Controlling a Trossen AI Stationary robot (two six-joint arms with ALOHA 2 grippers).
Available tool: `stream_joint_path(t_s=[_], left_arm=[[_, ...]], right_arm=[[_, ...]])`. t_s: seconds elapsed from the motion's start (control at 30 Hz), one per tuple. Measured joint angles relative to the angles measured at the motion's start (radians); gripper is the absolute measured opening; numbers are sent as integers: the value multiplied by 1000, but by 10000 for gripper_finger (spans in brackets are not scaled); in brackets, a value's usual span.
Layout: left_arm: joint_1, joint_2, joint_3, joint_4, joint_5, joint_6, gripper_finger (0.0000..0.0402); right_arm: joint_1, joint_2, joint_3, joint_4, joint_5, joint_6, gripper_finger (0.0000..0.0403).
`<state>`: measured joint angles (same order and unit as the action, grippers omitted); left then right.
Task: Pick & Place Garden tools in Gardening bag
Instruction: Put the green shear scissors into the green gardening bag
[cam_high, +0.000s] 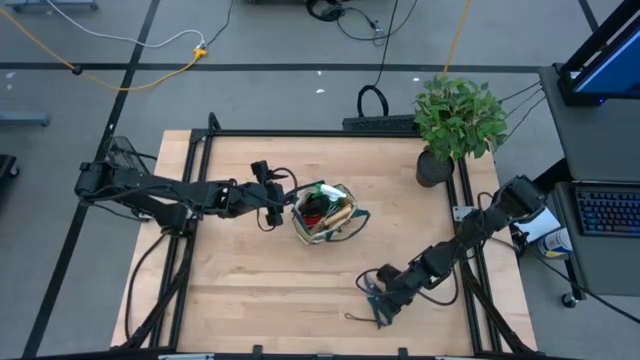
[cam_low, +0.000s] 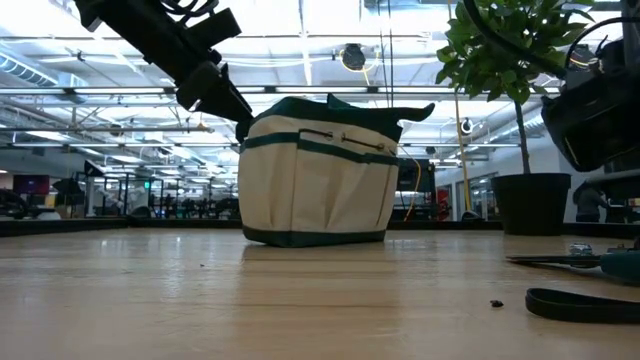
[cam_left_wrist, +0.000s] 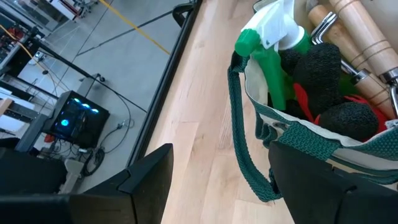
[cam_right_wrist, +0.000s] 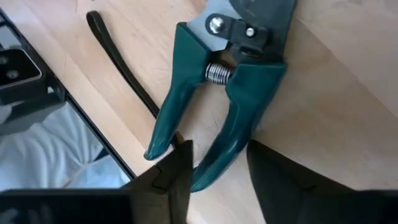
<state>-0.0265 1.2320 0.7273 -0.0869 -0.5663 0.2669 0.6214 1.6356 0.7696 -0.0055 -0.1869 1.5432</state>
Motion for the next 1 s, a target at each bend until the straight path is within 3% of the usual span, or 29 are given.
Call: stream_joint_path(t_s=[0.33, 0.63, 0.83, 1.0], left_arm=[[0, 0, 0, 0, 0, -1, 269], [0, 0, 0, 0, 0, -3, 269], [0, 0, 0, 0, 0, 17, 269], [0, 0, 0, 1, 23, 32, 269]], right_arm=[[-7, 39, 1, 10, 3, -170, 34], [-39, 33, -2, 22, 19, -289, 40], [-82, -2, -3, 32, 186, -420, 31], [-140, -61, -3, 25, 193, -529, 33]])
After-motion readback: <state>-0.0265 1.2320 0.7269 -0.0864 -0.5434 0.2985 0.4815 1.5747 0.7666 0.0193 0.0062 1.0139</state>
